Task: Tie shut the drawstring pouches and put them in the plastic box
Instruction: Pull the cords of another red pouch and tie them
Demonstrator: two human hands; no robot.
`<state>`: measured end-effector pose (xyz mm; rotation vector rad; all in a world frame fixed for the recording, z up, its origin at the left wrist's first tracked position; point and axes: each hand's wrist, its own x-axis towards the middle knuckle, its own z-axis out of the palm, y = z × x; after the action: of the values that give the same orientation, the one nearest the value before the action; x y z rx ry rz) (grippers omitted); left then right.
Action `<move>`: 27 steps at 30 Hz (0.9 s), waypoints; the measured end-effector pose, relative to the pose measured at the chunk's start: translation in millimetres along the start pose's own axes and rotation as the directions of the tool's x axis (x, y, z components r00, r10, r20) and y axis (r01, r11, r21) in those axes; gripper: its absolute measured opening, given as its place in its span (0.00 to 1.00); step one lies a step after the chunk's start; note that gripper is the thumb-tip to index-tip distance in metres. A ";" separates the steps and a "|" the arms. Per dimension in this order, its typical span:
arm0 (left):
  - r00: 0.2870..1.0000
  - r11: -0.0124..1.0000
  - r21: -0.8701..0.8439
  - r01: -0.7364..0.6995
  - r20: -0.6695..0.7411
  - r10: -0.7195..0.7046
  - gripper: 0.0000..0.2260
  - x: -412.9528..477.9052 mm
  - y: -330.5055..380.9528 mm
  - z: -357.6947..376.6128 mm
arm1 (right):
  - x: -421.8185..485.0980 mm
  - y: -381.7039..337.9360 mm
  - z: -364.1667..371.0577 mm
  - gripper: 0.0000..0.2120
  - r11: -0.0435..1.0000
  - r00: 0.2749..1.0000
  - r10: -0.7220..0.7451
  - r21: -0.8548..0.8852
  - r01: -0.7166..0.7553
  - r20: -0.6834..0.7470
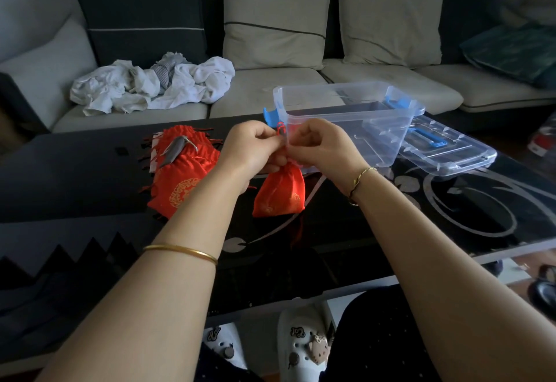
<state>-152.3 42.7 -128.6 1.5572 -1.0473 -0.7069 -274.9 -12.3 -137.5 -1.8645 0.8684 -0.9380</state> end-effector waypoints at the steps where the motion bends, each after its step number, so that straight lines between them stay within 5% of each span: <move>1: 1.000 1.000 -0.010 0.008 -0.012 -0.008 0.07 0.6 -0.3 -0.3 | -0.5 0.6 0.7 0.10 0.997 0.999 -0.046 -0.069 0.046 -0.005; 9: 0.997 0.999 -0.033 0.038 -0.064 -0.040 0.07 -0.6 3.3 0.2 | -1.4 -1.7 3.6 0.05 0.882 0.948 -0.317 -0.373 0.289 -0.016; 13: 0.993 0.999 -0.035 0.026 -0.115 -0.029 0.08 0.7 4.4 -2.6 | 0.0 -3.9 5.4 0.05 0.834 0.951 -0.305 -0.469 0.292 0.050; 16: 0.981 1.000 -0.024 -0.019 -0.192 0.014 0.03 2.4 6.3 -7.1 | 1.2 -0.1 4.9 0.16 0.939 0.992 -0.126 -0.321 0.123 0.012; 19: 0.971 0.993 0.067 -0.092 -0.217 0.105 0.07 2.5 7.2 -11.2 | 3.5 8.3 3.0 0.14 0.995 0.996 0.090 -0.041 -0.090 -0.006; 23: 0.948 0.887 0.353 -0.297 -0.006 0.319 0.05 -5.3 9.6 -6.4 | 3.8 10.8 3.6 0.13 0.950 0.977 0.213 0.231 -0.209 0.008; 27: 0.910 0.742 0.576 -0.343 0.007 0.415 0.04 -2.9 0.1 -1.7 | 1.1 6.8 4.1 0.12 0.897 0.959 0.278 0.339 -0.282 0.061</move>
<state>-152.2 46.1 -128.3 1.7683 -1.5171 0.0065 -272.2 -14.4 -144.8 -1.3996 0.8746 -0.8362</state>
